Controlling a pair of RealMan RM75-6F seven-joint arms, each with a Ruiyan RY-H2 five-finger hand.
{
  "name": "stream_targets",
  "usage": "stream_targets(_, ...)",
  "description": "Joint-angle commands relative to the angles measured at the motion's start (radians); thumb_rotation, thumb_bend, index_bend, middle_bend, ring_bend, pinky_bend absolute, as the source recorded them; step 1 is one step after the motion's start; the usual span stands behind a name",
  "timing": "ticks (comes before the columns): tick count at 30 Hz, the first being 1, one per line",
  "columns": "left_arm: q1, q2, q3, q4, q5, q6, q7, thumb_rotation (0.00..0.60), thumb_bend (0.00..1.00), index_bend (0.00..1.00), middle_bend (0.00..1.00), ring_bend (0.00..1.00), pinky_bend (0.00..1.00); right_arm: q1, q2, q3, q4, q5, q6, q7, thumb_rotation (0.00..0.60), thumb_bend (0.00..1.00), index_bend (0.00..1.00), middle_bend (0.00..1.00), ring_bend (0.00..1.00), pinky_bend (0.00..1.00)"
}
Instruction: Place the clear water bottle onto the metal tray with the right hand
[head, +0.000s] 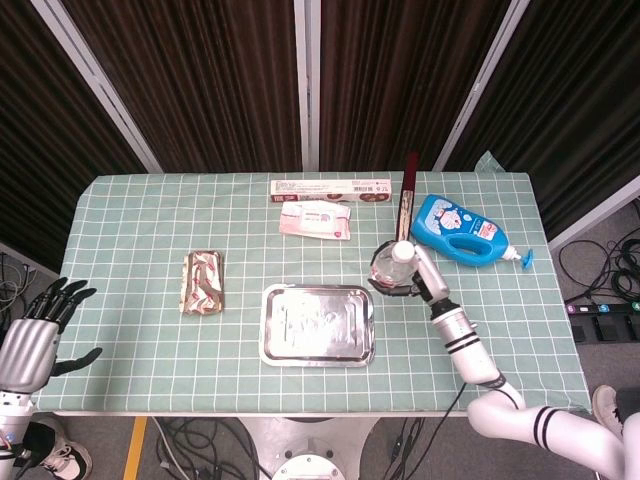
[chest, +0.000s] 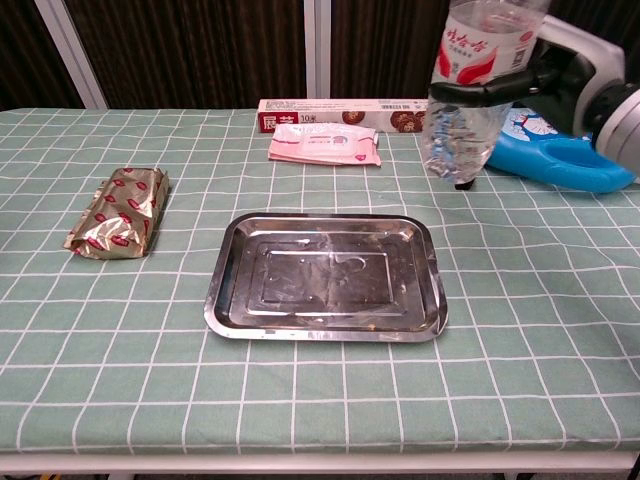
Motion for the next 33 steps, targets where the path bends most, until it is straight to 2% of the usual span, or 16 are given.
stream_targets(1, -0.006, -0.006, 0.0, 0.005, 0.002, -0.009, -0.003, 0.6, 0.14, 0.24, 0.23, 0.1, 0.19, -0.04, 0.084, 0.007, -0.005, 0.004, 0.048, 0.002, 0.6, 0.28, 0.67, 0.55, 0.34, 0.42)
stream_targets(3, -0.011, -0.009, 0.001, 0.005, 0.008, -0.013, -0.004, 0.6, 0.14, 0.24, 0.23, 0.1, 0.19, -0.07, 0.134, 0.009, -0.014, 0.002, 0.074, 0.027, 0.6, 0.28, 0.67, 0.55, 0.34, 0.42)
stream_targets(6, -0.014, -0.008, 0.004, 0.001, 0.016, -0.015, 0.002, 0.6, 0.14, 0.24, 0.23, 0.1, 0.19, -0.08, 0.146, -0.008, -0.03, -0.01, 0.069, 0.049, 0.6, 0.28, 0.67, 0.55, 0.34, 0.42)
stream_targets(14, 0.005, 0.008, 0.005, -0.01, 0.003, 0.008, 0.011, 0.6, 0.14, 0.24, 0.23, 0.1, 0.19, 0.032, -0.071, -0.019, 0.033, 0.004, -0.033, -0.008, 0.6, 0.28, 0.67, 0.55, 0.34, 0.42)
stream_targets(19, 0.013, 0.011, 0.009, 0.004, 0.002, 0.013, -0.006, 0.6, 0.14, 0.24, 0.23, 0.1, 0.19, 0.035, -0.108, -0.018, 0.074, 0.038, -0.058, 0.005, 0.6, 0.27, 0.66, 0.55, 0.34, 0.42)
stream_targets(24, 0.012, 0.002, 0.013, 0.02, 0.003, 0.005, -0.016, 0.6, 0.14, 0.24, 0.23, 0.1, 0.19, 0.041, -0.164, -0.063, 0.104, 0.02, -0.106, 0.059, 0.6, 0.23, 0.66, 0.55, 0.34, 0.42)
stream_targets(33, 0.012, 0.002, 0.007, 0.027, 0.001, 0.009, -0.019, 0.6, 0.14, 0.24, 0.23, 0.1, 0.19, 0.064, -0.265, -0.12, 0.213, -0.096, -0.076, 0.109, 0.6, 0.17, 0.66, 0.54, 0.34, 0.42)
